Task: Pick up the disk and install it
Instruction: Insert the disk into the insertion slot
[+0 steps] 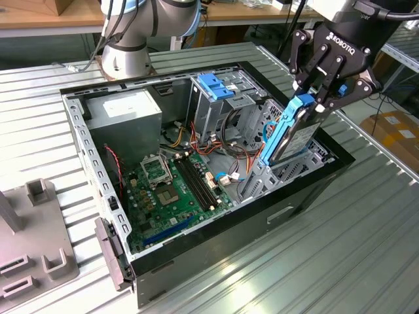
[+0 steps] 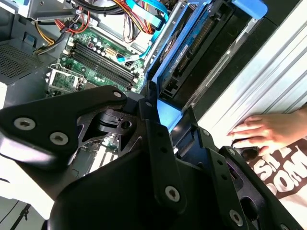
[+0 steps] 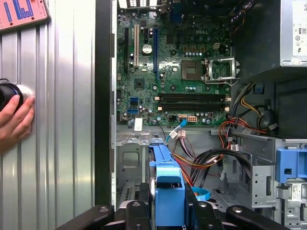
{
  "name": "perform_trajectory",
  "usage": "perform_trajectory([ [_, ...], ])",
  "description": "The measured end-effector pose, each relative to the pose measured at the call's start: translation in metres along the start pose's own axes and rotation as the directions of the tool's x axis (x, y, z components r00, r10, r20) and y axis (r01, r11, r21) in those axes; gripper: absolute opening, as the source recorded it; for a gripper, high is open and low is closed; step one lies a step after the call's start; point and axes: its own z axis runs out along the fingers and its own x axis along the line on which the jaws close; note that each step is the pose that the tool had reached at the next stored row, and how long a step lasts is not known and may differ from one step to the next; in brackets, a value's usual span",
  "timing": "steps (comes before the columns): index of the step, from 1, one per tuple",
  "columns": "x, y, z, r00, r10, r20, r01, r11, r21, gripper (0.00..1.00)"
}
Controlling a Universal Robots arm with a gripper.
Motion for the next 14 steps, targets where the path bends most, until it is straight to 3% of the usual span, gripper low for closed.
perform_trajectory([
  [3,0.0000,0.0000,0.0012,1.0000,0.000,0.0003,0.000,1.0000,0.0000,0.36],
  [6,0.0002,0.0000,0.0077,1.0000,0.000,0.0003,0.000,1.0000,0.0000,0.36],
  [14,0.0010,-0.0001,0.0314,1.0000,0.000,0.0001,0.000,1.0000,0.0000,0.36],
])
